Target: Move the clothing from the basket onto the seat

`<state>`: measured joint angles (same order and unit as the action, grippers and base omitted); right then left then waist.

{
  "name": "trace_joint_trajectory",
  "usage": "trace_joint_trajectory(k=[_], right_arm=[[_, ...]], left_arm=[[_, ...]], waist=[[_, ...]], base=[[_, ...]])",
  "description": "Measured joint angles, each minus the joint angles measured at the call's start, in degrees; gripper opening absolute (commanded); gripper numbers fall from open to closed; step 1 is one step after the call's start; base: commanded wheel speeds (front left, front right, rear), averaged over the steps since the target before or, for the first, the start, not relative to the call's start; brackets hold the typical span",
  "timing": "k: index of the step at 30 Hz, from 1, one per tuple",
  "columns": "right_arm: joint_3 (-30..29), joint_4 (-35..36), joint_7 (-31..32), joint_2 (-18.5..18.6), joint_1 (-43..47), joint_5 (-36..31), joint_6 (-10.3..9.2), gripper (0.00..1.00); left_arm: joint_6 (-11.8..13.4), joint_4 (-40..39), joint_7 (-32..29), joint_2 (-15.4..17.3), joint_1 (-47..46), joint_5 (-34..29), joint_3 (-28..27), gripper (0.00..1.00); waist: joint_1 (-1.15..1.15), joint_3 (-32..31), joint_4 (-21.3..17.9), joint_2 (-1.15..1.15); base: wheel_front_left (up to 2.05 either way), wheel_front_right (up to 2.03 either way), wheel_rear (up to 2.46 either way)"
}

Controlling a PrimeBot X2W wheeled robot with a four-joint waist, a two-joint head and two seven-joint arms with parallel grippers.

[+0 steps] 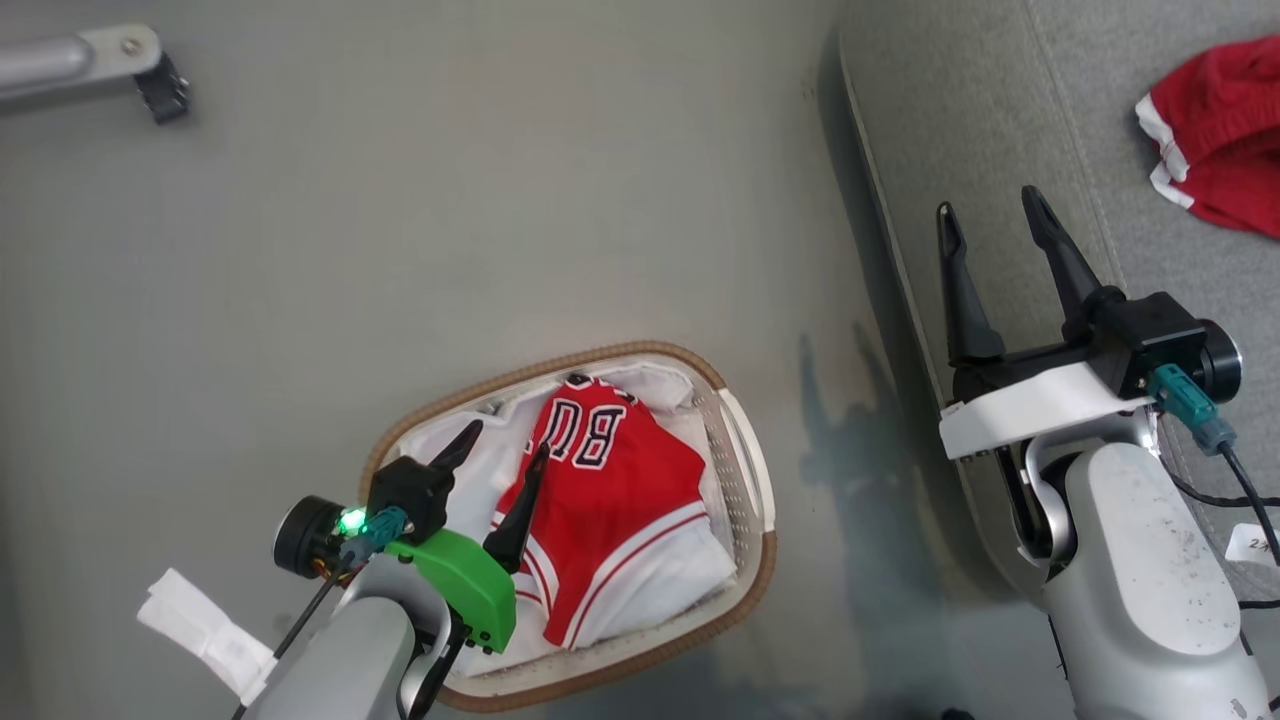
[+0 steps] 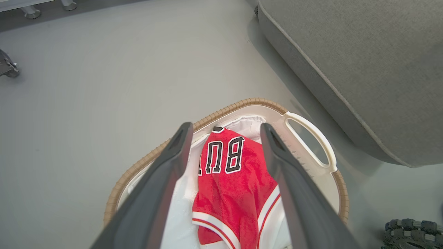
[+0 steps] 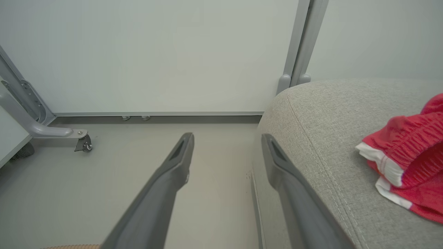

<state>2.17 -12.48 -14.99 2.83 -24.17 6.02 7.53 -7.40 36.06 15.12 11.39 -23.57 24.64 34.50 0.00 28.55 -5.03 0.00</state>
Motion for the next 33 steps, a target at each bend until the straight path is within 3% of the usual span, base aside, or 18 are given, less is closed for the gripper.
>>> trace_joint_trajectory(k=[16, 33], right_arm=[[0.91, 3.50, 0.00, 0.01, -2.74, 1.29, 0.00, 1.00], [1.41, 5.78, 0.00, 0.00, -3.64, 3.18, 0.00, 1.00]], left_arm=[[0.00, 15.40, 0.00, 1.43, -12.38, 5.89, 17.02, 1.00], [-0.01, 29.52, -2.14, -0.46, -22.97, 11.03, 30.70, 1.00]], waist=[[0.00, 13.54, -5.05, 0.00], [0.00, 21.87, -8.12, 0.00]], base=[[0.00, 0.00, 0.00], [0.00, 0.00, 0.00]])
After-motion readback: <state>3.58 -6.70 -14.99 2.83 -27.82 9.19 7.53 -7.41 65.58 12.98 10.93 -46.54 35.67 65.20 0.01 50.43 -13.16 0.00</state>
